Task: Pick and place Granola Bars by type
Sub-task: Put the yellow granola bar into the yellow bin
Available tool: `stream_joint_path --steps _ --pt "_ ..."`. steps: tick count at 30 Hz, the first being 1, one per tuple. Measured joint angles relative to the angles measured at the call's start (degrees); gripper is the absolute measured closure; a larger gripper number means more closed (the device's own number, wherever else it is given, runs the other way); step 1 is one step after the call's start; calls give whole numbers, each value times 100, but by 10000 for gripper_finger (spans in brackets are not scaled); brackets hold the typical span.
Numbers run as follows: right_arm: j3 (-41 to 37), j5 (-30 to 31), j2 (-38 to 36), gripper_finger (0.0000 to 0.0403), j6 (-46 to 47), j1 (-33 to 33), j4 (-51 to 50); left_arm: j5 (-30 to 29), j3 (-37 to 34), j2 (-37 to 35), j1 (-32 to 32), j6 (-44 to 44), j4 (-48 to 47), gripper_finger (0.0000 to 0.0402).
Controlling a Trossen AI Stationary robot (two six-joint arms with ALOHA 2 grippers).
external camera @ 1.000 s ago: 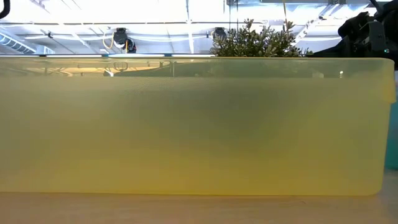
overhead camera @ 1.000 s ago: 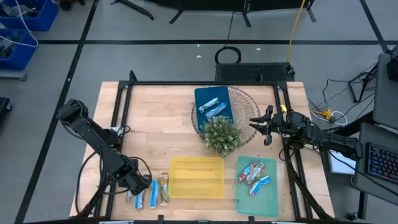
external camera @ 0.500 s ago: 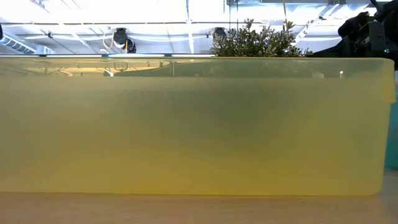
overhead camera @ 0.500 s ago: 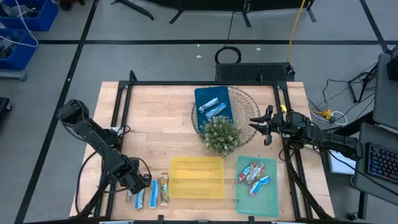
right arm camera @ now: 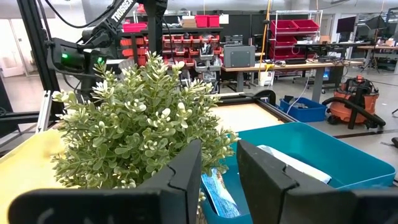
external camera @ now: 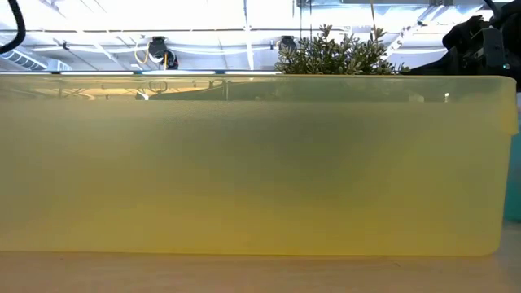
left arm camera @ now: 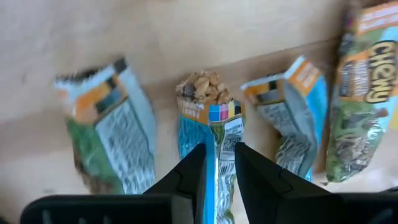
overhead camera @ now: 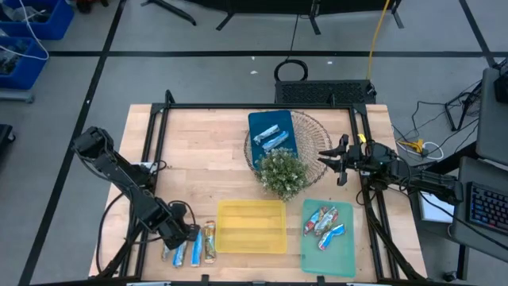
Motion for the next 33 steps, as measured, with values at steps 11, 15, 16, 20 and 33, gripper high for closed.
stream_joint_path --steps 11,15,16,20,33 --pt "2 -2 0 309 -2 0 2 -120 0 -2 309 710 19 314" --pt "1 -1 0 309 0 0 0 680 0 -2 518 690 49 313" --pt "1 -1 1 309 -1 -1 1 630 0 -2 550 764 48 313" --pt "2 -2 2 309 0 0 0 394 0 -2 663 1148 9 303" --pt "2 -2 0 309 -2 0 0 2452 2 -17 745 366 -311 146"
